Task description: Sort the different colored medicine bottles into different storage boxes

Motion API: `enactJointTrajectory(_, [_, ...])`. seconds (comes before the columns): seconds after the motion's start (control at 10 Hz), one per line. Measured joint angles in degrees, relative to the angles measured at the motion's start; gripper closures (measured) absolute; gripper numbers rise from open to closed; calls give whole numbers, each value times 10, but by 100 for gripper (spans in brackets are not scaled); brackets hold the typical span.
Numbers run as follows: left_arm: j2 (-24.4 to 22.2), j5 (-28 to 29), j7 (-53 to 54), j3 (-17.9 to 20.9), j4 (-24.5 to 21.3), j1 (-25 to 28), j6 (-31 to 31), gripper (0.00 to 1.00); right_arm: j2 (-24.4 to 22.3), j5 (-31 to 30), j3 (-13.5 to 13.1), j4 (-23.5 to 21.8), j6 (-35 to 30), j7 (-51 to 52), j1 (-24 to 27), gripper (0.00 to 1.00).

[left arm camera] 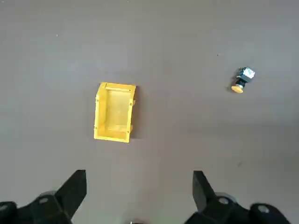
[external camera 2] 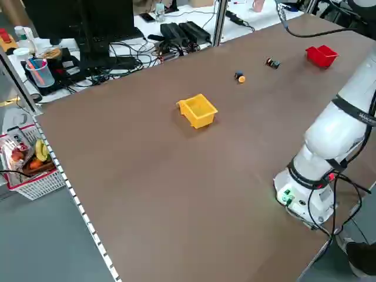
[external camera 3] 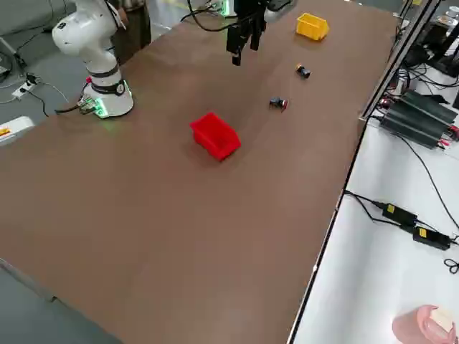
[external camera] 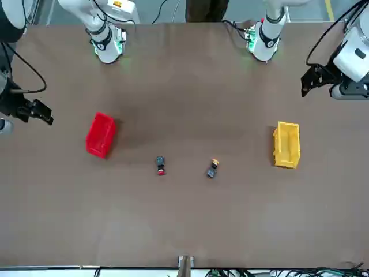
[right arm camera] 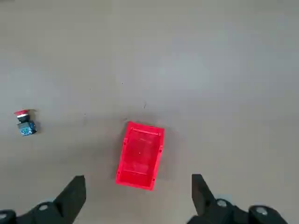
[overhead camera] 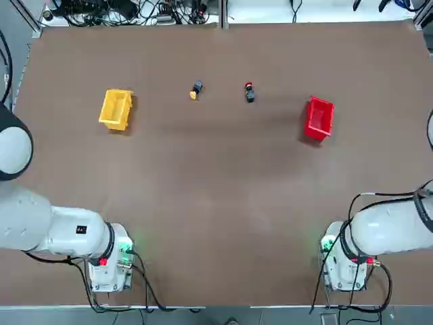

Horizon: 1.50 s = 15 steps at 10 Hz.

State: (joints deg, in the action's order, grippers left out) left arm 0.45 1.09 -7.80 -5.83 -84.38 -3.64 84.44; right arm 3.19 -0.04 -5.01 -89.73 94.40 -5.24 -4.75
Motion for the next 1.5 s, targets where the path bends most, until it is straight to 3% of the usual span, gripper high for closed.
enactJointTrajectory(0.4, [13, -5, 13, -8, -1, -12, 16, 0, 0, 0, 0, 0, 0, 0, -9, 0])
enactJointTrajectory(0.8, [89, -10, 6, -36, -3, -38, 104, 0, 5, 5, 1, -4, 27, 1, -36, 0])
enactJointTrajectory(1.2, [180, -5, -98, -50, -6, -94, 199, 0, 96, 8, 5, -18, 134, -19, -167, 0])
enactJointTrajectory(1.5, [286, 2, -136, -50, -10, -160, 253, 1, 159, 8, 5, -21, 194, -20, -211, 0])
